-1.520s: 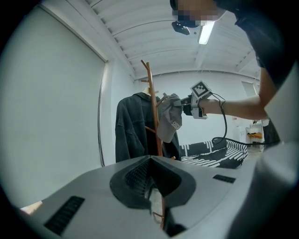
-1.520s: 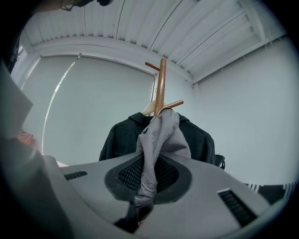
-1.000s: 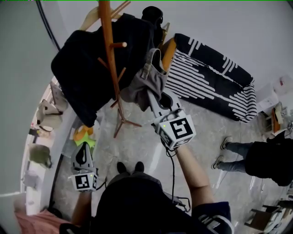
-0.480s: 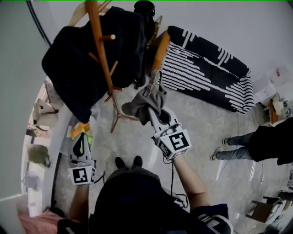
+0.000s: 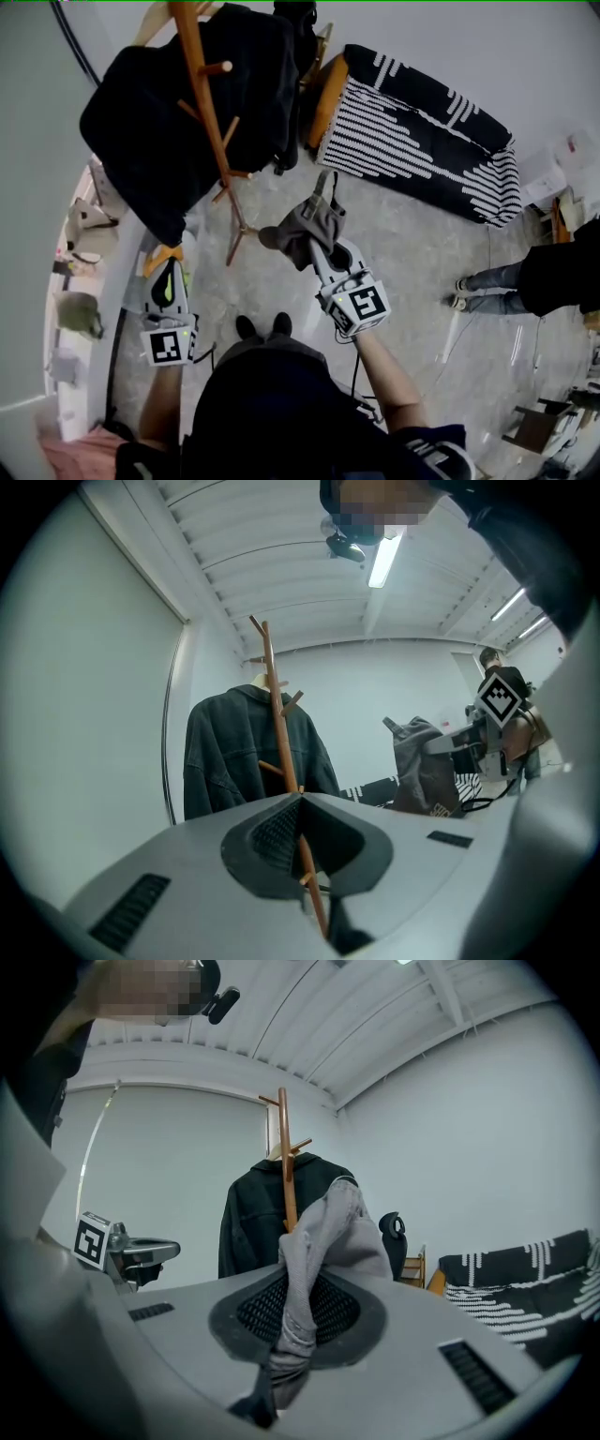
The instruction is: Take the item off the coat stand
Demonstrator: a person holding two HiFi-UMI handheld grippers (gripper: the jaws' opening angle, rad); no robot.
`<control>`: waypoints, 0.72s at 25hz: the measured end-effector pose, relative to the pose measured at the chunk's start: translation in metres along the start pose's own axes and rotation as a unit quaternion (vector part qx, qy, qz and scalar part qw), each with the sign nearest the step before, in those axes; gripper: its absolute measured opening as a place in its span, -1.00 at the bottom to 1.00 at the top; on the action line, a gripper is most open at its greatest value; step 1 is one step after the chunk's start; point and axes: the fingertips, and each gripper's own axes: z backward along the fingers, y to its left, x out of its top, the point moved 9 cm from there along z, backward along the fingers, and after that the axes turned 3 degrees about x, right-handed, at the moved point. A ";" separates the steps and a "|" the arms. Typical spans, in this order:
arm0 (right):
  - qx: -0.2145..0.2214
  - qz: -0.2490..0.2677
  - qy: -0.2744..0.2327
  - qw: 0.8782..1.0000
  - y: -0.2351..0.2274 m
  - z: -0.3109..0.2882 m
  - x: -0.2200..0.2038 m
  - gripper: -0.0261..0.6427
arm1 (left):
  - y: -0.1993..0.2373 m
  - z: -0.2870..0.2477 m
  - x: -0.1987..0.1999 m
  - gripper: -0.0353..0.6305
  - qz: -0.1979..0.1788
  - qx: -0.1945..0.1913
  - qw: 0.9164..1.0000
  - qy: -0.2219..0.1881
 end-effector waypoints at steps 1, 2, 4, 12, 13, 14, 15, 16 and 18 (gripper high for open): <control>-0.001 -0.001 0.007 1.000 0.000 0.002 -0.005 -0.78 | 0.000 -0.001 -0.001 -0.82 0.000 0.000 1.000 0.000; -0.003 -0.001 0.014 1.000 0.000 0.003 -0.008 -0.78 | 0.001 -0.002 -0.001 -0.82 0.001 0.000 1.000 0.001; -0.011 0.001 0.023 1.000 0.000 0.006 -0.012 -0.76 | 0.002 -0.004 -0.003 -0.82 0.001 0.001 1.000 0.001; -0.022 -0.007 0.026 0.999 -0.004 0.016 -0.043 -0.77 | 0.001 -0.010 -0.006 -0.82 0.005 0.004 1.000 0.004; -0.024 -0.007 0.027 0.999 -0.005 0.016 -0.045 -0.77 | 0.001 -0.011 -0.007 -0.82 0.006 0.004 1.000 0.005; -0.025 -0.007 0.028 0.999 -0.005 0.017 -0.047 -0.77 | 0.002 -0.011 -0.008 -0.82 0.006 0.005 1.000 0.006; -0.026 -0.007 0.030 0.999 -0.005 0.017 -0.049 -0.77 | 0.002 -0.011 -0.009 -0.82 0.007 0.006 1.000 0.008; -0.026 -0.007 0.034 0.999 -0.005 0.017 -0.051 -0.77 | 0.002 -0.012 -0.009 -0.82 0.007 0.006 1.000 0.010; -0.025 -0.009 0.041 0.999 -0.006 0.016 -0.053 -0.77 | 0.002 -0.012 -0.011 -0.82 0.006 0.007 1.000 0.013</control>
